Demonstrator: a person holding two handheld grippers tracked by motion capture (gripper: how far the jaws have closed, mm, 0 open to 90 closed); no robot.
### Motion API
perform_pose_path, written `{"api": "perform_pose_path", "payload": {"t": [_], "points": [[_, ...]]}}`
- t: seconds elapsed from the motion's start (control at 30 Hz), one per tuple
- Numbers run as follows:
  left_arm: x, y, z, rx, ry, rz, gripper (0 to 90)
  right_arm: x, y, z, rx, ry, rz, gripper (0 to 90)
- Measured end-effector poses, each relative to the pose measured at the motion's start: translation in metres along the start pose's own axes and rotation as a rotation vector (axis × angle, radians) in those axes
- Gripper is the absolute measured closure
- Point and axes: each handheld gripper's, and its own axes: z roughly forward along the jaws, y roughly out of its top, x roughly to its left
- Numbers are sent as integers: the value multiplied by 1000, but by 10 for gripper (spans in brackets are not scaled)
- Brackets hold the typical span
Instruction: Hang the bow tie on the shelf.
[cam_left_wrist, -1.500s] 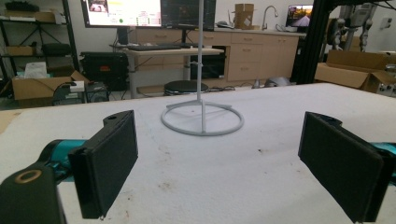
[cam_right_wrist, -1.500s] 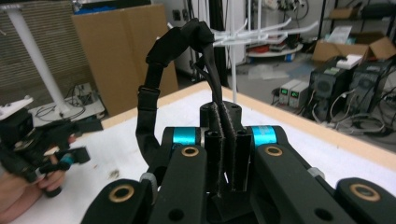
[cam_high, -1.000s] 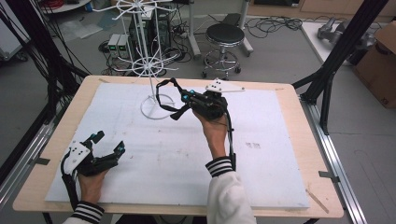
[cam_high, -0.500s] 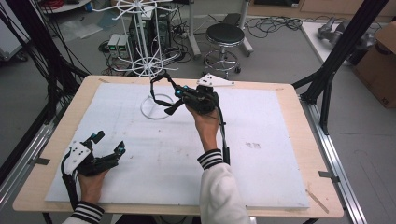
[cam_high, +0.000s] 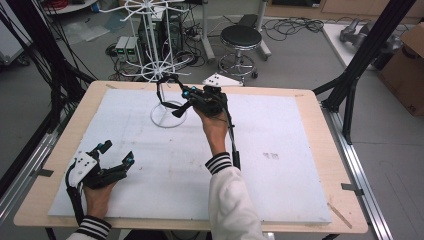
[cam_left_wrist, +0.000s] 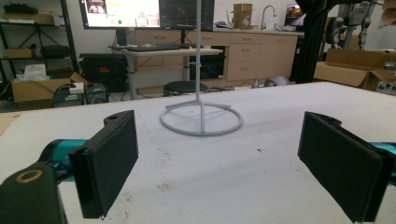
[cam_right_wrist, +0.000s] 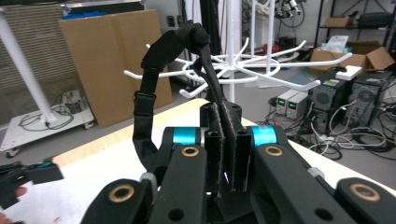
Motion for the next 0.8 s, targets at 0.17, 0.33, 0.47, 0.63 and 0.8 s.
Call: {"api": "perform_pose_path", "payload": {"t": [0.17,0.33,0.47,0.63,0.8], "points": [[0,0,0,-1,0,0,125,-5,-4,5,12,-12,15,878],[0,0,0,0,-1,0,125,-9,-9,10,24,-20,30,878],[0,0,0,0,0,2,125,-10,-11,14,29,-22,32,878],[0,0,0,0,-1,-1,125,-12,-14,18,30,-27,38,878],[1,0,0,2,-1,0,125,-17,-18,23,28,-21,57,878]]}}
